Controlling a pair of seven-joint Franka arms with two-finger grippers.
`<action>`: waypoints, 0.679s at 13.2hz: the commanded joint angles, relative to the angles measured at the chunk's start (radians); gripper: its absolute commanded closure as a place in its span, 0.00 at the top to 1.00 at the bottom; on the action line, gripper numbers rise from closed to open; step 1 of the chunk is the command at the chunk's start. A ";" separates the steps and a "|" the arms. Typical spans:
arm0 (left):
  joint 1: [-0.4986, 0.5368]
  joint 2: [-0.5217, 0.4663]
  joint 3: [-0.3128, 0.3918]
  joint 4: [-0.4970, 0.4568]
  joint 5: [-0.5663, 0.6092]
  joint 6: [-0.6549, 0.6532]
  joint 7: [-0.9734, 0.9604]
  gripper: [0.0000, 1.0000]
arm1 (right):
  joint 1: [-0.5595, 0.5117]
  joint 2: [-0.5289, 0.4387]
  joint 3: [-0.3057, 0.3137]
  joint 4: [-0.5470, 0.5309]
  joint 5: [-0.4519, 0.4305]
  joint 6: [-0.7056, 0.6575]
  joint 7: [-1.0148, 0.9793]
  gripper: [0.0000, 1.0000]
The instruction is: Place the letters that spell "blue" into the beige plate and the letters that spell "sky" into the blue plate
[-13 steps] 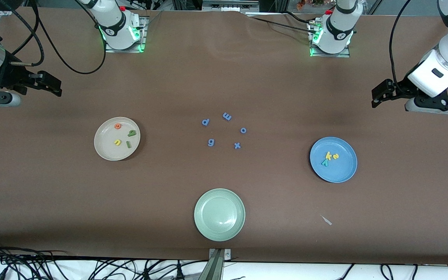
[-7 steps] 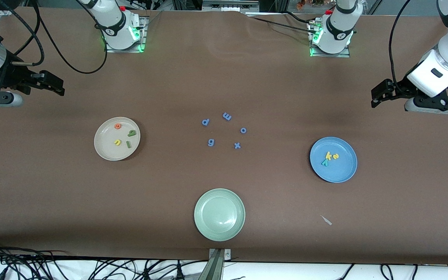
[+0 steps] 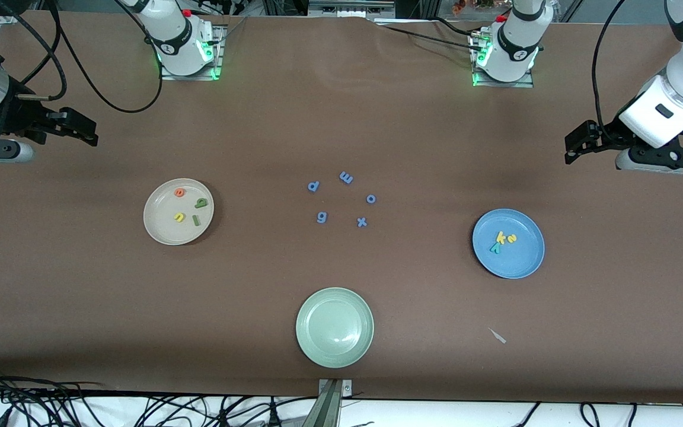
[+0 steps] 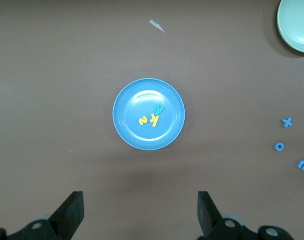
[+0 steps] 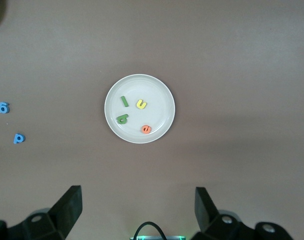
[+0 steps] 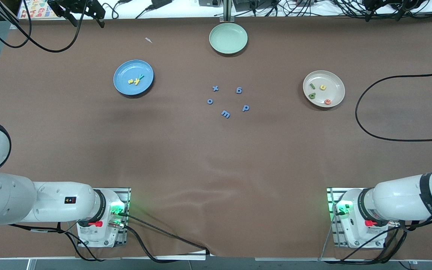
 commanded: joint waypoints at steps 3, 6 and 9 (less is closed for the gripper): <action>0.002 0.017 0.005 0.030 -0.005 -0.017 0.015 1.00 | 0.000 0.007 -0.003 0.024 0.013 -0.016 -0.006 1.00; 0.003 0.019 0.009 0.030 -0.005 -0.017 0.017 1.00 | 0.000 0.007 -0.003 0.024 0.013 -0.016 -0.006 1.00; 0.000 0.019 0.002 0.030 -0.005 -0.017 0.013 1.00 | 0.000 0.009 -0.003 0.024 0.012 -0.014 -0.006 1.00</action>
